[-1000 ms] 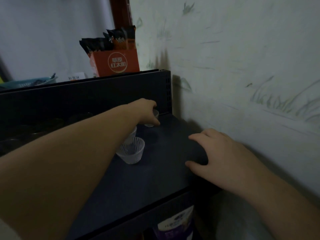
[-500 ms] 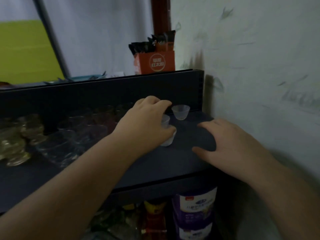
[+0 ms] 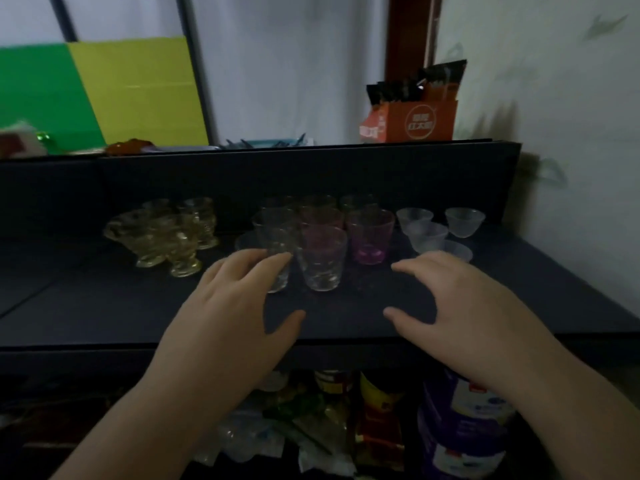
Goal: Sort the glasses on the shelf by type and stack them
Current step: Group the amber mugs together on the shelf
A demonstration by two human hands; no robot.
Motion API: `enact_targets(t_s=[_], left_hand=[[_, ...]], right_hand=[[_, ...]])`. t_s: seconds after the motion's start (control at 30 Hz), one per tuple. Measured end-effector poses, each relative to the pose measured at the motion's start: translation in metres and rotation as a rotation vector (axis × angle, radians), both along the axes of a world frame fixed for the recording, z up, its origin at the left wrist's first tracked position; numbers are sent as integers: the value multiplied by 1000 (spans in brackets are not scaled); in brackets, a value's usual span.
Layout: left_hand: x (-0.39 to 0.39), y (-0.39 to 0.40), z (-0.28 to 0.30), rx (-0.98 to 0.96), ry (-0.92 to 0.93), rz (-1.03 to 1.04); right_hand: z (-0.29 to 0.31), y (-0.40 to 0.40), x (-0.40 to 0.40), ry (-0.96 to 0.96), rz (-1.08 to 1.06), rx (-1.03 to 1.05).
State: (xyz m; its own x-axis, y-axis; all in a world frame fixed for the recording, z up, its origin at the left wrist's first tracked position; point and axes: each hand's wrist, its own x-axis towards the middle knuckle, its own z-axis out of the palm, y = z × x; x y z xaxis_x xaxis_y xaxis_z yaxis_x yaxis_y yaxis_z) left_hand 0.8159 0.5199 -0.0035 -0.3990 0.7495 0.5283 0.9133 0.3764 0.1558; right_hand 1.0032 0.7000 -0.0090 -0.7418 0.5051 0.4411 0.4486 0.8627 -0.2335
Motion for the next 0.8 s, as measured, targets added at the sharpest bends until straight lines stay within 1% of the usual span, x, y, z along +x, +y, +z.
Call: enact_targets(t_s=[0.17, 0.3, 0.47, 0.63, 0.7, 0.8], left_hand=[[-55, -66, -9, -19, -49, 61], [-102, -113, -15, -51, -67, 112], [-153, -154, -23, -43, -134, 97], [-190, -157, -26, -22, -258, 40], [-204, -149, -28, 7, -305, 17], [-225, -136, -29, 50, -351, 2]], right_hand=[[-1, -56, -59, 35, 62, -27], [-6, -97, -105, 10, 82, -57], [-9, -138, -150, 35, 75, -102], [-15, -156, -185, 90, 72, -191], [-15, -155, -198, 100, 71, -202], [-11, -145, -220, 168, 79, -225]])
